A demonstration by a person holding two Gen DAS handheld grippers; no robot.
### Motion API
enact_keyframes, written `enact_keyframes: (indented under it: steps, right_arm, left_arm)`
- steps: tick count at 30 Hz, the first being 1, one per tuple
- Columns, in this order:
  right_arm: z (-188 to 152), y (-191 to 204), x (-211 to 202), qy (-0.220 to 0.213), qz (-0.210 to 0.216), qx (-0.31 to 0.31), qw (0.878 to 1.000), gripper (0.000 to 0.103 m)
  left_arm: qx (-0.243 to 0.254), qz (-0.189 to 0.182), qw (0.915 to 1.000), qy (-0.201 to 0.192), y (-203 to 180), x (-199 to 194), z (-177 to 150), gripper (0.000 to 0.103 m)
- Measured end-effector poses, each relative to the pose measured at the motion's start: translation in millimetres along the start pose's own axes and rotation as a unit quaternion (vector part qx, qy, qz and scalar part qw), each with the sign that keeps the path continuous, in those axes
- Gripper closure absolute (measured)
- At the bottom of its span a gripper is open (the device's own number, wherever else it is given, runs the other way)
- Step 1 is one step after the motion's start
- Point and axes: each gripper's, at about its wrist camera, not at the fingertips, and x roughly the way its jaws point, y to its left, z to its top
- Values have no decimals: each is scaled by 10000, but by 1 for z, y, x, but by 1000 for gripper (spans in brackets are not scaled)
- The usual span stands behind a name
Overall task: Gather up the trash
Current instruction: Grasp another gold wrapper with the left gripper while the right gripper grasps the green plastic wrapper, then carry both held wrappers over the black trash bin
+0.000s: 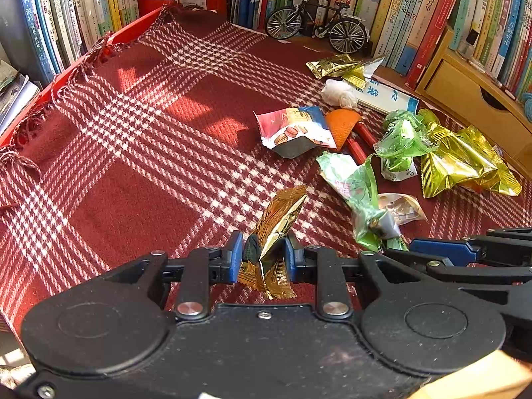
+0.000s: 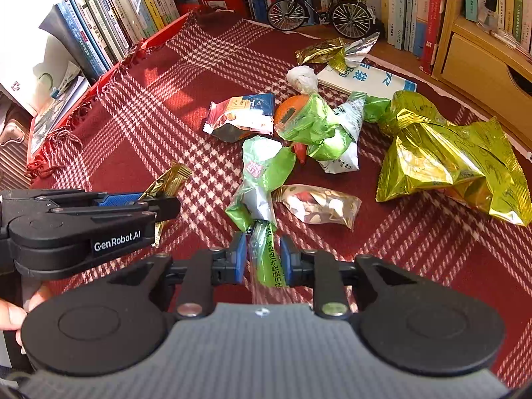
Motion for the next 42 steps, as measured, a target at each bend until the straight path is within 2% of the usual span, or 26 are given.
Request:
enact_keyframes:
  steps: [2, 5, 9, 11, 12, 14, 23, 33, 42]
  right_arm:
    - [-3, 2, -3, -122, -72, -119, 9998, 38]
    - [2, 7, 2, -165, -155, -227, 9995, 37]
    - [14, 10, 20, -4, -74, -203, 9998, 37]
    - [17, 13, 29, 129, -22, -189, 9997, 41]
    - [17, 14, 32, 166, -15, -176, 9997, 59]
    - [16, 15, 33, 222, -14, -99, 9997, 67]
    - [8, 14, 7, -7, -69, 72, 9999, 68]
    - [-18, 13, -41, -415, -120, 828, 9956, 68]
    - [-64, 41, -85, -798, -528, 1548, 9833, 68]
  left_arm:
    - [28, 29, 10000, -7, 0, -1, -1, 79]
    - [17, 87, 10000, 10, 3, -2, -3, 79]
    - [-72, 121, 9999, 39, 8, -3, -6, 79]
    - [-103, 132, 9998, 47, 11, -5, -7, 79]
    - [-122, 133, 9998, 47, 12, -6, -7, 79]
    - [-151, 130, 9998, 27, 14, -8, -8, 79]
    - [-115, 87, 9999, 27, 19, -21, -13, 79]
    - [313, -110, 9994, -27, 19, -56, -33, 79]
    - [894, -702, 9935, 48, 44, -84, -70, 79]
